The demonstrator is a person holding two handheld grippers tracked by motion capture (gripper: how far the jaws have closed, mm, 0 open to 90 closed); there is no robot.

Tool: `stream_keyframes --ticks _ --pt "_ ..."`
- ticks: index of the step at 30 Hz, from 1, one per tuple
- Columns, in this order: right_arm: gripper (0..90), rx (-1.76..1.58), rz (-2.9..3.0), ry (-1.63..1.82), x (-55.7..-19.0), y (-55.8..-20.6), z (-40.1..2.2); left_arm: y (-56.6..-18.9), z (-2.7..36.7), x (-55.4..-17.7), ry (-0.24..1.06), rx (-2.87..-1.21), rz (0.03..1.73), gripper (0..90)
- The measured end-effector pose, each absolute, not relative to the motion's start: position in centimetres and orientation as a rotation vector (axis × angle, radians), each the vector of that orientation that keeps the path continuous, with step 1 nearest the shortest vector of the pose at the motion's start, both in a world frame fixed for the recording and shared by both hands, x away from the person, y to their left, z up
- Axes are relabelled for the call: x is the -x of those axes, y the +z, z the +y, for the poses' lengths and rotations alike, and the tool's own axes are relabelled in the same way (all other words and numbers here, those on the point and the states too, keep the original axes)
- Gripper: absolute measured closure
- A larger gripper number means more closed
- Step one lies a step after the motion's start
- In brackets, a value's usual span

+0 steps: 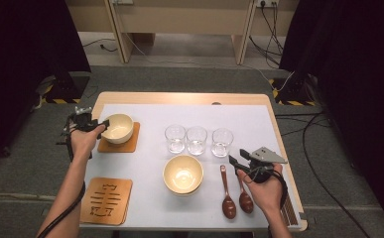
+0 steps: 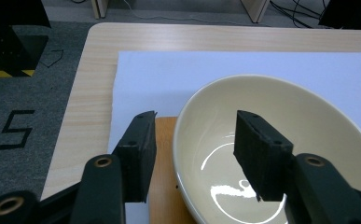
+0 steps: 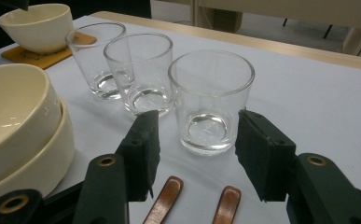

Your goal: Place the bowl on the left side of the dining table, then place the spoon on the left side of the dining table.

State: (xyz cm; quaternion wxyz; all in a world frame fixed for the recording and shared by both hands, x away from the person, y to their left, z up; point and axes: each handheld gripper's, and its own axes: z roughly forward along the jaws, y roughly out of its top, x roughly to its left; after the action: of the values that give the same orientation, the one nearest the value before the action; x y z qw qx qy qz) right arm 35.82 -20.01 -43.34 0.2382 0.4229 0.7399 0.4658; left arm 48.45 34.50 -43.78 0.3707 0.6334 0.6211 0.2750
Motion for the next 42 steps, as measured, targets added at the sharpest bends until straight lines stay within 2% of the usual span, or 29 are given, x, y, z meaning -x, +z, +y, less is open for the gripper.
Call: stream_keyframes --ticks 6,22,42 --pt "50.0 -1.189 2.029 1.267 -36.1 -43.7 -20.4 -43.0 34.4 -48.2 0.718 -1.619 1.571 44.4" --pt "52.2 -1.253 2.054 1.204 -36.7 -43.7 -20.9 -41.8 34.2 -46.0 0.741 -1.629 1.53 43.6" --pt "60.0 -1.482 2.22 0.949 -36.4 -44.3 -21.2 -41.3 31.1 -39.9 0.701 -1.647 1.42 43.8"
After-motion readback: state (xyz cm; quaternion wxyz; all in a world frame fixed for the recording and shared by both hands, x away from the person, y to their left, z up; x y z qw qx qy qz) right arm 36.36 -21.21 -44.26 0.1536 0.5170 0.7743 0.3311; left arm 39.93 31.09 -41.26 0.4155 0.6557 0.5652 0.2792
